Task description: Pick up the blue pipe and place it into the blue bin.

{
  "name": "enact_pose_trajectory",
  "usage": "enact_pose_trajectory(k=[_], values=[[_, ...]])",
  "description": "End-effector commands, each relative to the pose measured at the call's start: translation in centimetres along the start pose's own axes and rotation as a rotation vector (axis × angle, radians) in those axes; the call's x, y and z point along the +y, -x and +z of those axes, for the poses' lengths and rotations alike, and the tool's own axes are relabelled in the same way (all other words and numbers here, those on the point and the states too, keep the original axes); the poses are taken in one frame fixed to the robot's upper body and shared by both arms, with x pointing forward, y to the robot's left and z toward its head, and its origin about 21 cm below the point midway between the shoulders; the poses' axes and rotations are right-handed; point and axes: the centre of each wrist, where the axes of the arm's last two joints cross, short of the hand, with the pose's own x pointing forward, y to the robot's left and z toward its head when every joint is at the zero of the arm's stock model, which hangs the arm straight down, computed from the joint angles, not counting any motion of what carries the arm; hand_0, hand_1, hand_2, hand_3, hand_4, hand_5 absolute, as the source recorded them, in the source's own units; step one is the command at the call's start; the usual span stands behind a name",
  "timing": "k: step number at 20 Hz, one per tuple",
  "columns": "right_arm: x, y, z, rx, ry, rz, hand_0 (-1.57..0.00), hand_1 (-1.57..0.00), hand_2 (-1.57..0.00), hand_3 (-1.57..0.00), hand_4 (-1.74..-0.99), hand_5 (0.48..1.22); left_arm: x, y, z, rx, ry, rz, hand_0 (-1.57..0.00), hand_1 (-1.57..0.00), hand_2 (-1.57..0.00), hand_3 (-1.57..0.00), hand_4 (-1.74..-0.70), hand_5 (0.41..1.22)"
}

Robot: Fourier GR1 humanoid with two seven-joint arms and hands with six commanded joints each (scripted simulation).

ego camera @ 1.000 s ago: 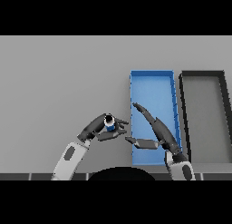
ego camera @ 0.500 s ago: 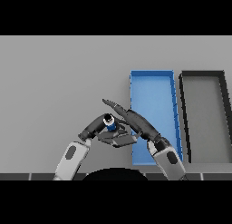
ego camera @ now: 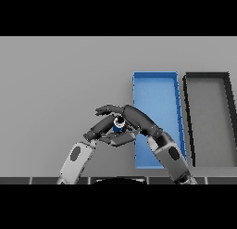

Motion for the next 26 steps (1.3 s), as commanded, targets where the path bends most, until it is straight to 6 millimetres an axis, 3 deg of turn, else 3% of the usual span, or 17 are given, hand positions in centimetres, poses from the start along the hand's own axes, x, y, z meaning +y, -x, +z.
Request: enact_pose_trajectory(k=[1, 3, 5, 7, 10, 13, 18, 19, 20, 23, 26], values=[[0.1, -0.1, -0.3, -0.007, -0.008, -0.006, -0.7, -0.7, -0.74, -0.6, -1.406, 0.5, -0.1, 0.0, 0.2, 0.005, 0.006, -0.004, -1.57, -1.57, -1.57, -1.57, -1.59, 1.221], [0.5, 0.1, -0.7, -0.024, -0.014, -0.022, -1.01, -1.02, -1.04, -0.87, -1.514, 0.55, 0.0, -0.1, 0.2, 0.005, -0.01, -0.004, -1.57, -1.57, -1.57, -1.57, -1.64, 1.221], [0.9, 0.2, -1.1, -0.027, -0.016, -0.055, -1.22, -1.22, -1.23, -1.02, -1.581, 0.65, -0.3, 0.0, 0.2, -0.032, -0.002, 0.039, -1.57, -1.57, -1.57, -1.52, -1.68, 1.221], [1.2, 0.4, -1.0, -0.051, -0.021, -0.085, -1.34, -1.34, -1.35, -1.19, -1.628, 0.856, -0.7, 0.4, 0.0, -0.056, -0.003, 0.065, -1.57, -1.57, -1.57, -1.5, -1.7, 1.221], [1.3, 0.3, -1.1, -0.093, -0.01, -0.054, -1.45, -1.45, -1.46, -1.36, -1.68, 1.034, -0.2, 0.0, 0.1, -0.062, -0.002, 0.067, -1.57, -1.57, -1.57, -1.44, -1.72, 1.221], [1.5, 0.2, -1.2, -0.113, -0.006, -0.049, -1.51, -1.51, -1.51, -1.46, -1.71, 1.125, -0.1, -0.1, -0.4, -0.074, -0.001, 0.057, -1.57, -1.57, -1.57, -1.43, -1.73, 1.221], [2.0, 0.3, -1.3, -0.13, 0.038, -0.07, -1.55, -1.55, -1.55, -1.54, -1.731, 1.19, 0.4, 0.0, 0.3, -0.088, -0.043, -0.016, -1.57, -1.57, -1.57, -1.45, -1.72, 1.221], [2.1, 0.4, -1.0, -0.143, 0.046, -0.063, -1.56, -1.56, -1.56, -1.54, -1.733, 1.196, 0.3, -0.2, 0.4, -0.077, -0.045, -0.039, -1.46, -1.34, -1.29, -1.17, -1.6, 1.221], [2.3, 0.5, -1.1, -0.132, 0.041, -0.061, -1.56, -1.56, -1.56, -1.55, -1.734, 1.201, 0.6, 0.0, 0.9, -0.064, -0.027, -0.039, -1.17, -1.07, -1.03, -0.93, -1.47, 1.221], [2.4, 0.0, -1.0, -0.068, 0.039, -0.073, -1.56, -1.56, -1.56, -1.56, -1.738, 1.211, 0.4, 0.1, 0.6, -0.022, 0.042, -0.081, -0.6, -0.55, -0.53, -0.48, -1.21, 1.221], [2.6, -0.2, -1.3, -0.059, 0.051, -0.055, -1.57, -1.57, -1.57, -1.56, -1.739, 1.216, 0.8, 0.0, 0.9, 0.026, 0.032, -0.1, -0.31, -0.28, -0.27, -0.24, -1.05, 0.938]])
